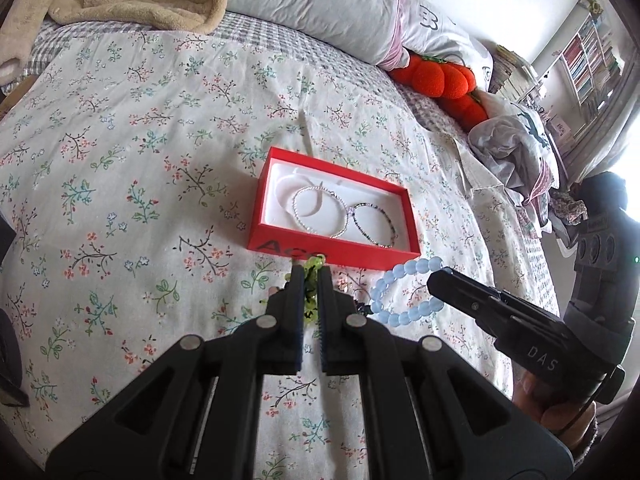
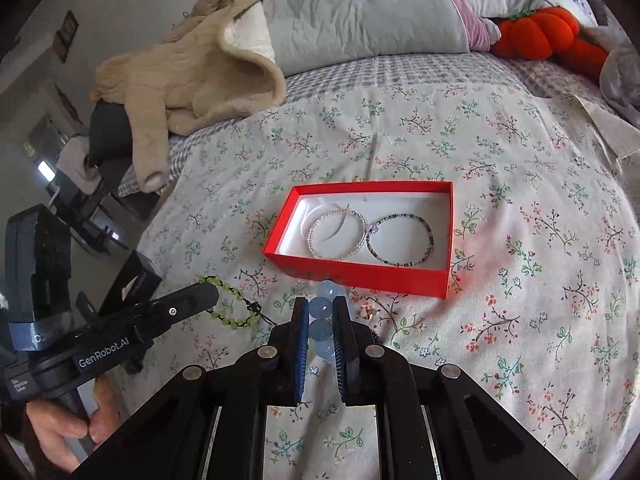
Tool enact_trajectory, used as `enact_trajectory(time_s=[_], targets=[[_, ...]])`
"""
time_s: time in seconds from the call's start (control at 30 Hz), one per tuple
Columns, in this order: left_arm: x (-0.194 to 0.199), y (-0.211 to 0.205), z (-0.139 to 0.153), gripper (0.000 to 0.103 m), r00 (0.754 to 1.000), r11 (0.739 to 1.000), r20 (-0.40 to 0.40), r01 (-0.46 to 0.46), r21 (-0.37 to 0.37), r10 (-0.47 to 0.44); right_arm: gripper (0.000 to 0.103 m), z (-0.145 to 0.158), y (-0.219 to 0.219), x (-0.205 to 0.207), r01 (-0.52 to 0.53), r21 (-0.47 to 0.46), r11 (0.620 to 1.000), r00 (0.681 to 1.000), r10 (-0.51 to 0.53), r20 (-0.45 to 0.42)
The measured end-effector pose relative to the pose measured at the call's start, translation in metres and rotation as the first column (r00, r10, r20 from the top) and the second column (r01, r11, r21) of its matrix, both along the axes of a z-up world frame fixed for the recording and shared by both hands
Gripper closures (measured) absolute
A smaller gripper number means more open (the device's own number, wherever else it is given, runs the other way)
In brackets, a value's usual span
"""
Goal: Organize jewelry
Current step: 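Carry both bracelets into the red box and open both tools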
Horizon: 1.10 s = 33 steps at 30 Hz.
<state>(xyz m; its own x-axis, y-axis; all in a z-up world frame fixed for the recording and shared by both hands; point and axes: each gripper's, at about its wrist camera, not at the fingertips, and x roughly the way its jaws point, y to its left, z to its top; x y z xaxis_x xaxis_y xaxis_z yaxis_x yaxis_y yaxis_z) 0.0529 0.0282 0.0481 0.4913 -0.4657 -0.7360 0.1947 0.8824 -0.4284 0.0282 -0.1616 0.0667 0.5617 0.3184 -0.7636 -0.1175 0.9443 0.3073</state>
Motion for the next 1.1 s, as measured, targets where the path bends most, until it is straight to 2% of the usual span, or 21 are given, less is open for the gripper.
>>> enact_trajectory(time_s=[0.3,0.63,0.7,0.9,1.1], targets=[[0.023,-0.025,0.013,0.096,0.998,0.996,0.057,0.032,-0.083,-0.028,0.091,0.026,-0.023,0.015,0.072,0.044,0.996,0.995,-0.075,0.071],[0.046,-0.061,0.014,0.096,0.985,0.978,0.146,0.119,-0.17,-0.095,0.091,0.029,-0.041,0.034,0.122,0.088,0.989,0.985,-0.131,0.11],[0.051,-0.064,0.007,0.096,0.986,0.981,0.139,0.116,-0.154,-0.095,0.091,0.027,-0.044,0.037,0.129,0.088,0.988,0.984,-0.138,0.113],[0.064,-0.062,-0.019,0.096,0.993,0.996,0.091,0.08,-0.031,-0.077,0.091,0.018,-0.051,0.048,0.144,0.084,0.986,0.983,-0.152,0.101],[0.07,-0.057,-0.038,0.096,0.998,0.995,0.042,0.041,0.089,-0.045,0.091,0.007,-0.049,0.058,0.14,0.079,0.987,0.986,-0.146,0.078]])
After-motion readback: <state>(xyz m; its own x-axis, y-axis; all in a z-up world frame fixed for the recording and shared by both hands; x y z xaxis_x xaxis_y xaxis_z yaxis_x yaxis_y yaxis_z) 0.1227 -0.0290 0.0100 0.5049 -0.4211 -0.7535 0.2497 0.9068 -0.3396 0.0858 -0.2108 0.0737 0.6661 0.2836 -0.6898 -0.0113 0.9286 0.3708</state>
